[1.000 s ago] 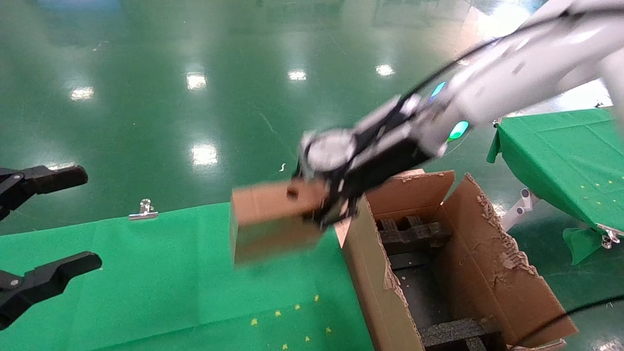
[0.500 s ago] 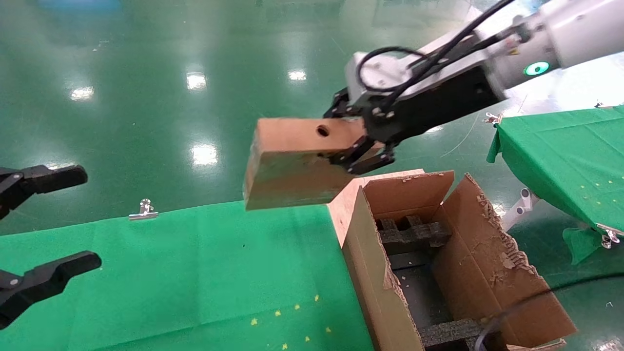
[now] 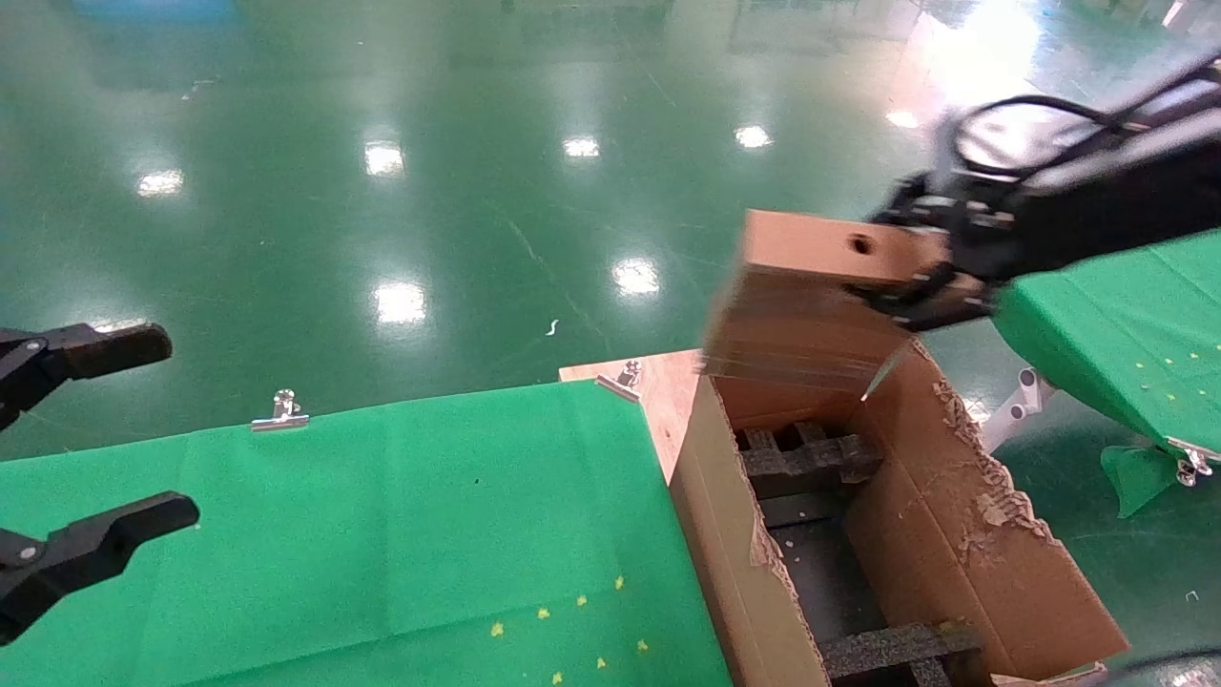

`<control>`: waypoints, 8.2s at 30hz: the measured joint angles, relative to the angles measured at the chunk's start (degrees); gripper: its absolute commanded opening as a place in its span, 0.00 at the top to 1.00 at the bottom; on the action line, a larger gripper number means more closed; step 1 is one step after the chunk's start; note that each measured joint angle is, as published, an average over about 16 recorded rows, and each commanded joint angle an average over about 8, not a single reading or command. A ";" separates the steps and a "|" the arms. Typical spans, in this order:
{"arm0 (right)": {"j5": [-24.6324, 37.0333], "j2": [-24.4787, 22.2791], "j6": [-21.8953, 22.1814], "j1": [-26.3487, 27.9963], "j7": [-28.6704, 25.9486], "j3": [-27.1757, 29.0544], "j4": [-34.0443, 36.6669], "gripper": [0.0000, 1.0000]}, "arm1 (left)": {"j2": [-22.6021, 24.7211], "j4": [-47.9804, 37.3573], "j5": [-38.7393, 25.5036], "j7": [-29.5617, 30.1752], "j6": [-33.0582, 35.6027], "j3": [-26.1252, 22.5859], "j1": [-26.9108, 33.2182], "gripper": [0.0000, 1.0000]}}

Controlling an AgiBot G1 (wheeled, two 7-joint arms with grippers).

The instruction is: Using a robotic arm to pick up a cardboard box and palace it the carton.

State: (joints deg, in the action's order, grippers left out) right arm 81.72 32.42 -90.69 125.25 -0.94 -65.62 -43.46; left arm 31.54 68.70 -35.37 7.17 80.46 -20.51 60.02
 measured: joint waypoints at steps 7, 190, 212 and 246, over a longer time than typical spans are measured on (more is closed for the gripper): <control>0.74 -7.39 0.20 0.37 -2.53 -3.42 -2.50 1.00 | 0.00 0.00 0.00 0.00 0.00 0.00 0.00 0.00; 41.16 -4.24 57.31 -42.64 -109.60 -27.66 -23.95 0.00 | -0.01 -0.03 0.02 -0.01 -0.03 0.01 -0.03 0.00; 27.87 -7.09 52.17 -24.34 -94.29 -20.17 -34.68 0.00 | -0.01 -0.04 0.02 -0.01 -0.04 0.01 -0.03 0.00; 5.71 -4.79 39.34 -30.17 -69.40 -3.01 -33.92 0.00 | -0.02 -0.05 0.03 -0.01 -0.06 0.01 -0.05 0.00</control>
State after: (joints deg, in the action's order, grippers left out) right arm 87.43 27.63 -51.35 95.08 -70.34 -68.63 -77.39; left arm 31.52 68.64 -35.34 7.17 80.40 -20.50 59.97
